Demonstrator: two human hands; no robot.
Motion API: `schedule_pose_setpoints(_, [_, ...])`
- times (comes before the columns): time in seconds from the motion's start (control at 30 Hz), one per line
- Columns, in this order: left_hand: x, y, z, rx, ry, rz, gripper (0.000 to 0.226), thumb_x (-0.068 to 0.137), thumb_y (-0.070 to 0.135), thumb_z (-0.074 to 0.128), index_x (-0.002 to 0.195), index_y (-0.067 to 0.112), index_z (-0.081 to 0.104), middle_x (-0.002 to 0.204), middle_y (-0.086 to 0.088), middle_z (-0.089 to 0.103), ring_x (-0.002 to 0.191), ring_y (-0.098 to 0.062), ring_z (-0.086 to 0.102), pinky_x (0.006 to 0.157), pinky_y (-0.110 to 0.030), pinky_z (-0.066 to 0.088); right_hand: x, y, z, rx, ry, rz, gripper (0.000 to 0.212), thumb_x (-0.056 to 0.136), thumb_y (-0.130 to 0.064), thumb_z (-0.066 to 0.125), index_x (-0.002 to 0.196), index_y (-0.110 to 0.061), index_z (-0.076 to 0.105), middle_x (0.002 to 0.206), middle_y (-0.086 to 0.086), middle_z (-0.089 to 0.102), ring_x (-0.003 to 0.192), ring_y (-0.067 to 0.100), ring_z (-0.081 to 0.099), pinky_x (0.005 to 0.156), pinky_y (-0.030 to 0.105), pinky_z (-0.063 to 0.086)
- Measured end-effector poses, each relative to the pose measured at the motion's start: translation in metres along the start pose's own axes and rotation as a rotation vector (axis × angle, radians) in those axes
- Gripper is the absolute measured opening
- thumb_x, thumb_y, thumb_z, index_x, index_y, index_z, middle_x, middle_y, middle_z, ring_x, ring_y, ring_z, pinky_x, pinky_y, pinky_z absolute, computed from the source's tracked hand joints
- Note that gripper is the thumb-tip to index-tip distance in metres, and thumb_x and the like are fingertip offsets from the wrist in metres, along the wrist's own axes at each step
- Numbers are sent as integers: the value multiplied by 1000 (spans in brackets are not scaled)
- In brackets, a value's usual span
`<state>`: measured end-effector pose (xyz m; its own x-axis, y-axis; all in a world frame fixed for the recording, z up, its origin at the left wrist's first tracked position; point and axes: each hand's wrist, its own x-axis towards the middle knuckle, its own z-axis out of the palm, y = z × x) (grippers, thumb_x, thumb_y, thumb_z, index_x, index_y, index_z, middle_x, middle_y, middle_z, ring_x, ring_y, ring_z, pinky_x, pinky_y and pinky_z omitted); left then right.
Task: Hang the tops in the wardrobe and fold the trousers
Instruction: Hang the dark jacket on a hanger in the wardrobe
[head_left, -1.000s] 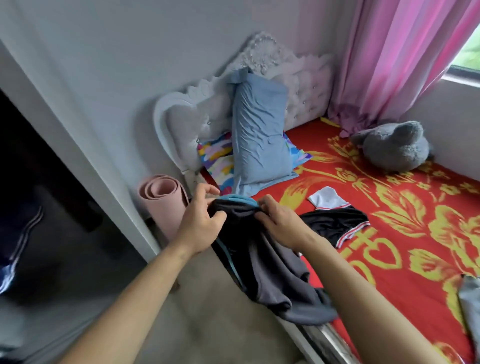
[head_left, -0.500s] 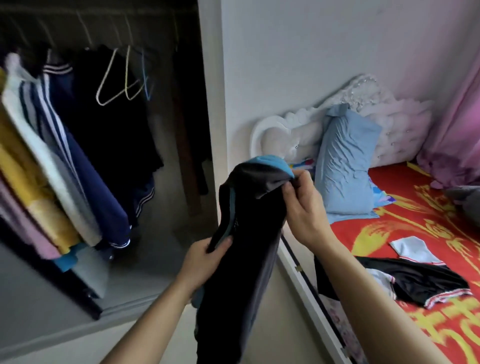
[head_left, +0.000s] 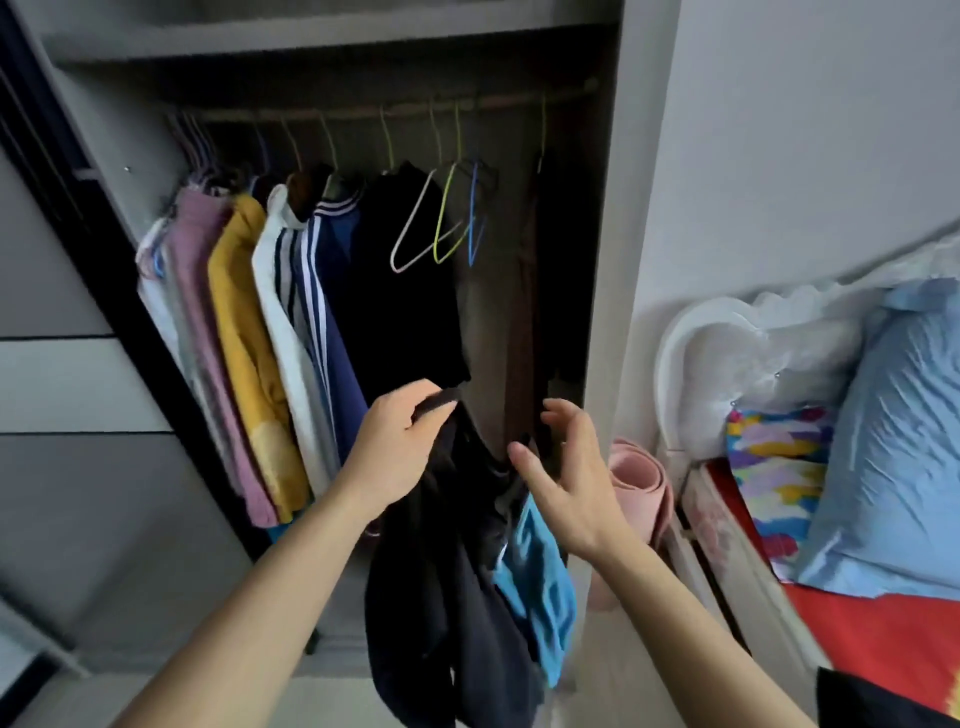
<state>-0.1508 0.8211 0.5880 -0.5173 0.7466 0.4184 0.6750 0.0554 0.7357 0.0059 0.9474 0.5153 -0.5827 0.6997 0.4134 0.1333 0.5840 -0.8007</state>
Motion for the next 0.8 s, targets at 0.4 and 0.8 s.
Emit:
schedule_pose_setpoints(0.4, [128,-49,-53,351,-23,-18,42,91,1,55,103,40,66,93,11,50,74,-10,55,62,-15,40,179,-4,22,-66,14,-208,37,84,2,50,116,-13,60,106,5,66,100,24,62,89,36,47])
schedule_pose_setpoints(0.8, [208,-131,-81,-128,143,-262,37,103,23,44,85,44,69,91,11,72,91,-6,66,83,-30,51,271,-45,82,338,-400,26,35,77,-39,55,110,-37,67,96,-6,72,87,8,66,71,22,51])
